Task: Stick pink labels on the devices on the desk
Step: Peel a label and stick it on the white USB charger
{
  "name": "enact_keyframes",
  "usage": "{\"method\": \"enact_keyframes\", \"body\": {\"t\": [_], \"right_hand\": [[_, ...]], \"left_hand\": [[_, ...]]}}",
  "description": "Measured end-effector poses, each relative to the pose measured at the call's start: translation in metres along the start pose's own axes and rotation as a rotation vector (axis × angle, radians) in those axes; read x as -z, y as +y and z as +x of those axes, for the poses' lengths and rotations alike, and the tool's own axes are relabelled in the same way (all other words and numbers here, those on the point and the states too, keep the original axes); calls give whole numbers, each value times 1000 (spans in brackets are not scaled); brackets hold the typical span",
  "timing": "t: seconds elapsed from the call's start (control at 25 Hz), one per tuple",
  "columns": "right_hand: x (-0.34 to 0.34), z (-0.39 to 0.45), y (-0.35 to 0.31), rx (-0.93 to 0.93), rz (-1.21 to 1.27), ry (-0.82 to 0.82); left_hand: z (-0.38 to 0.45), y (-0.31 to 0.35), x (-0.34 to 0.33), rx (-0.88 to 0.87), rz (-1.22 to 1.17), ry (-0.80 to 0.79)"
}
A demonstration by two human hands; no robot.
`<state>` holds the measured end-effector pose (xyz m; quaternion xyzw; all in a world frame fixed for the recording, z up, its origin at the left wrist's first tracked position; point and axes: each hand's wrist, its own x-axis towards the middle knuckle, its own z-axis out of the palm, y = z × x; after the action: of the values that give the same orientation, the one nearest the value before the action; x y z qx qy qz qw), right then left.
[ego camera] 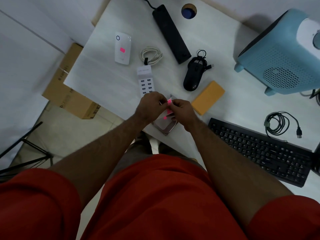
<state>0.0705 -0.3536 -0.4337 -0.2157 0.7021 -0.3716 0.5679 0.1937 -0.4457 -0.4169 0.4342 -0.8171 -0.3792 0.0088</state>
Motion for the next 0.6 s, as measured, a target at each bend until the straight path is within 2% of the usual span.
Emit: {"method": "enact_keyframes", "body": {"t": [0.32,0.6], "right_hand": [[-1,5,-3,7,-25,52],[-4,8,-3,19,-16,56]], "left_hand": [[6,-2,-5,82,-56,37],[7,-9,-7,19,-19,33]]}}
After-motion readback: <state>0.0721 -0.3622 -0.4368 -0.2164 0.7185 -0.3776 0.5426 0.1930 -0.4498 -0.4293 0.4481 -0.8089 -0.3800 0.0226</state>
